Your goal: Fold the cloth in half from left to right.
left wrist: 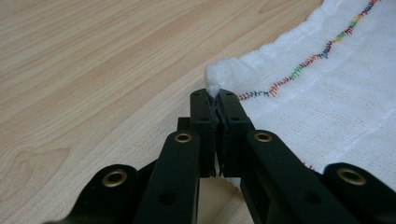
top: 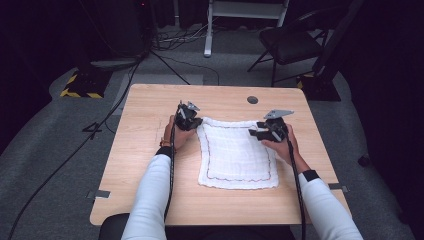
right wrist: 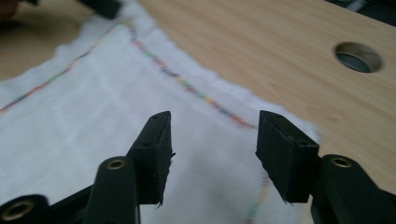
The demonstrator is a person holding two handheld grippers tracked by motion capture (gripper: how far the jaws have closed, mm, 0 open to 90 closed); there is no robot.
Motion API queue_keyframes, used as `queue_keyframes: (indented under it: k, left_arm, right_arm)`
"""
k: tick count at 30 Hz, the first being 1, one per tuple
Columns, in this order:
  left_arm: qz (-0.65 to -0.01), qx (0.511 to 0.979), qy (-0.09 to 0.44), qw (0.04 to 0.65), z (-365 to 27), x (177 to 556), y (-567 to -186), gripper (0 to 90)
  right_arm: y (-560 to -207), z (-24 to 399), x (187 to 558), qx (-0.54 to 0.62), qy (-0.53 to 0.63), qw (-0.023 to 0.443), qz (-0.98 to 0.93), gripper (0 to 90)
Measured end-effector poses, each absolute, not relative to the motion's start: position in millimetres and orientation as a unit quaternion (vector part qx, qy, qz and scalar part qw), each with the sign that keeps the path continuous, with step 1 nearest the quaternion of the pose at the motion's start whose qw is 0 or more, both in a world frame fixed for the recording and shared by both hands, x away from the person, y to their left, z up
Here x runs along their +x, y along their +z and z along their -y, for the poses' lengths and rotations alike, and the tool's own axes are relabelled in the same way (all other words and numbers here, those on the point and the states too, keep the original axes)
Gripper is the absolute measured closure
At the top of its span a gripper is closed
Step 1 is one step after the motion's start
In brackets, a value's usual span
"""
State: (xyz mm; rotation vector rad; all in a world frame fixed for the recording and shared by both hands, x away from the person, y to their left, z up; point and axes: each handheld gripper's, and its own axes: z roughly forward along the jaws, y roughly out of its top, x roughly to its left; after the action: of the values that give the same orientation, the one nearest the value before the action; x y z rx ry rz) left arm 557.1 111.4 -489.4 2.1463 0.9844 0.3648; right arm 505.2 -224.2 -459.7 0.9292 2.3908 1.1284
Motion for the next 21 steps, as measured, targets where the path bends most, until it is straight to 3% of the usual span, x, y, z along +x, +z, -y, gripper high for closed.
queue_keyframes:
  k: [3,6,11,21]
  left_arm:
    - [-0.382,0.837,0.144,0.364,-111,557,-489,86.7]
    - [-0.383,0.838,0.139,0.363,-110,556,-491,87.0]
    - [-0.393,0.831,0.133,0.371,-112,553,-493,86.9]
    - [-0.391,0.834,0.132,0.367,-114,546,-497,87.0]
  right_arm:
    - [-461,203,474,0.268,0.400,0.141,-0.865,41.2]
    - [-466,179,440,0.215,0.406,0.103,-0.882,43.4]
    - [-482,139,393,0.133,0.386,0.078,-0.910,46.2]
    - [-495,88,373,0.081,0.379,0.070,-0.919,45.5]
